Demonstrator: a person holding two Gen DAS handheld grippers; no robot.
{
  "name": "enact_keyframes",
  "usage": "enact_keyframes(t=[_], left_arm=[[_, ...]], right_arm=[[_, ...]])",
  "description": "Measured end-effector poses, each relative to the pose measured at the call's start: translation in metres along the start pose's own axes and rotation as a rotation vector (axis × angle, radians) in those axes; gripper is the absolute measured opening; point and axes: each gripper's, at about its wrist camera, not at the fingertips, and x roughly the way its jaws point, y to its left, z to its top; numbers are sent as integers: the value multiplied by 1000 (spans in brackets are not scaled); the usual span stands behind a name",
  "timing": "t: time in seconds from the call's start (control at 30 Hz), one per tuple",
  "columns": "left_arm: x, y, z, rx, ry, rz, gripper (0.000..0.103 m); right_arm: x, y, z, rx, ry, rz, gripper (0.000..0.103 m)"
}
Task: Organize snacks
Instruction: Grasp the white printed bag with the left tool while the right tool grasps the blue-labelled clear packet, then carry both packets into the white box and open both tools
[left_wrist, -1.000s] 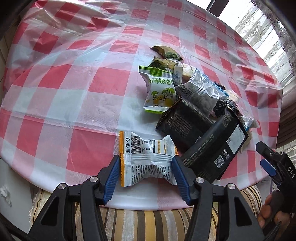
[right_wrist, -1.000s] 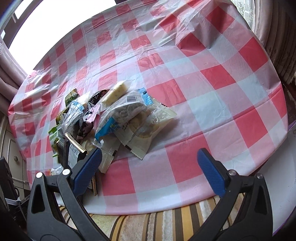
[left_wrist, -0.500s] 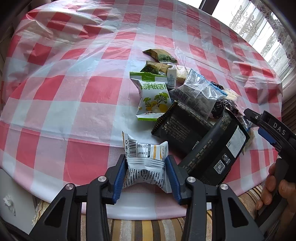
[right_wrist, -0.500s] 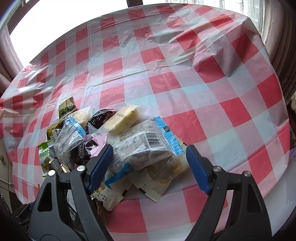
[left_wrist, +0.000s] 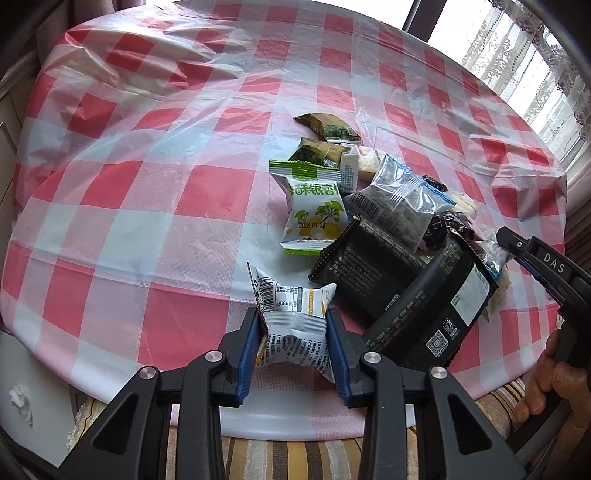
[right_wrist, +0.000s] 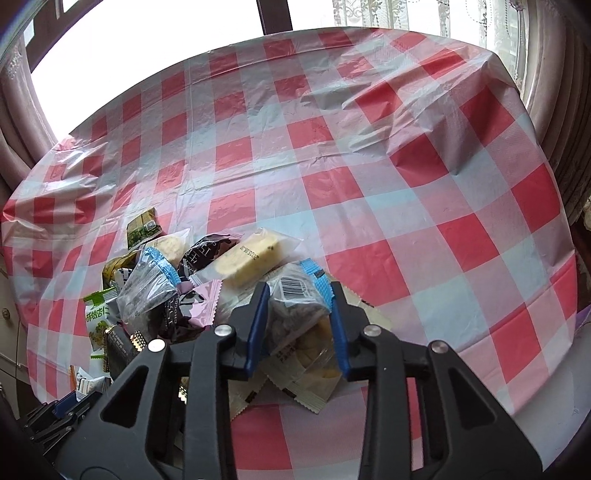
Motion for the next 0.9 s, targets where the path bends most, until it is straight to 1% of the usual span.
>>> enact_keyframes(t=[0.13, 0.3, 0.5, 0.73, 0.9], left_arm=[[-8, -2, 0, 7, -37, 29, 36], [-21, -7, 0, 26, -97, 69, 36], [-35, -14, 1, 46, -150, 99, 36], [-48, -24, -2, 66, -181, 105, 36], [-61, -36, -5, 87, -209, 95, 36]], right_arm=[[-10, -7, -1, 23, -21, 18, 36], [-33, -16, 2, 40, -79, 19, 36], [-57, -31, 3, 76, -123, 26, 36], [-77, -48, -1, 103, -154, 15, 36], [-89, -64, -6, 121, -153, -4, 36]])
